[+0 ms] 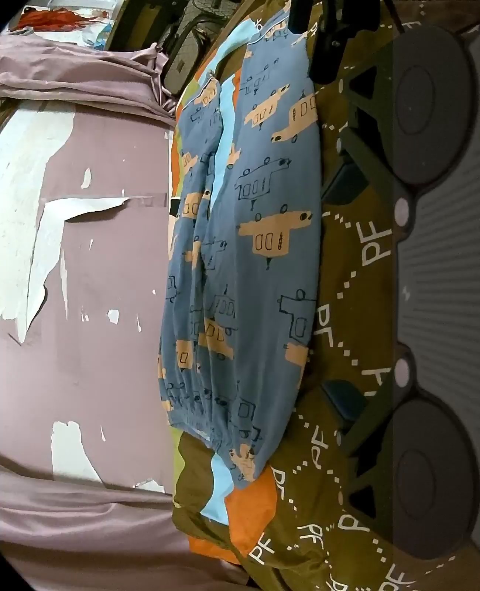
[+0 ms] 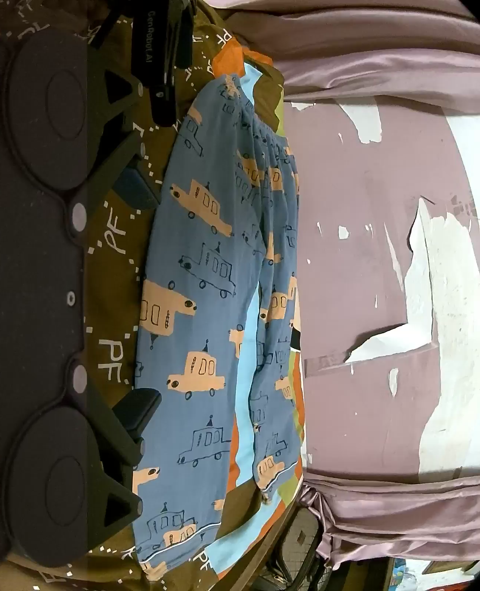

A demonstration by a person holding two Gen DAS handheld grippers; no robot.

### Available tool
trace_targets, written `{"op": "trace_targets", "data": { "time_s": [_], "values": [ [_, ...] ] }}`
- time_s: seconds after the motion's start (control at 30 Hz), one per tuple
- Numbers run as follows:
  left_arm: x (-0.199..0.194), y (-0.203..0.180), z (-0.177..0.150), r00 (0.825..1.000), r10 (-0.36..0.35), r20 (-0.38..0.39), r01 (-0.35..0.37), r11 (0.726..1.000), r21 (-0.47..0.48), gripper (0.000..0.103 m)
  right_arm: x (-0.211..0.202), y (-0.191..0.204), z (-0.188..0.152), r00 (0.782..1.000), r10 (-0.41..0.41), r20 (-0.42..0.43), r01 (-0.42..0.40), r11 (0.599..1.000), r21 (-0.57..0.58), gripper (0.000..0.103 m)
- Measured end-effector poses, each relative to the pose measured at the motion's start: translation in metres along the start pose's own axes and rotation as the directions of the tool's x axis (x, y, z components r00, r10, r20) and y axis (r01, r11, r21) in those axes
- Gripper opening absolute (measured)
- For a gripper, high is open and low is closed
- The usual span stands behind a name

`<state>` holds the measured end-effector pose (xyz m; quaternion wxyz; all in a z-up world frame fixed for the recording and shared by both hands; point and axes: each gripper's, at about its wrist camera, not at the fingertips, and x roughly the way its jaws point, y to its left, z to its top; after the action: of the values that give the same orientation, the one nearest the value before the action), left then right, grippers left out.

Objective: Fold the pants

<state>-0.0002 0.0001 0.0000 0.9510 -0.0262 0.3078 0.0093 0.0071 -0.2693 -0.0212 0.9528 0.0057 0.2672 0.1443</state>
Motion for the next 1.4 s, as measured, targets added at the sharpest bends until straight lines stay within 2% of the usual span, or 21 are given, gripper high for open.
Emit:
{"op": "trace_targets", "data": {
  "time_s": [1.4],
  "values": [
    [0.0004,0.0011,-0.0012,1.0,0.004,-0.005,-0.004,1.0,-0.005,0.103,0.0013,-0.0022,0.0005,1.0,0.003,-0.001,-0.003,1.0,0.005,0.103]
  ]
}}
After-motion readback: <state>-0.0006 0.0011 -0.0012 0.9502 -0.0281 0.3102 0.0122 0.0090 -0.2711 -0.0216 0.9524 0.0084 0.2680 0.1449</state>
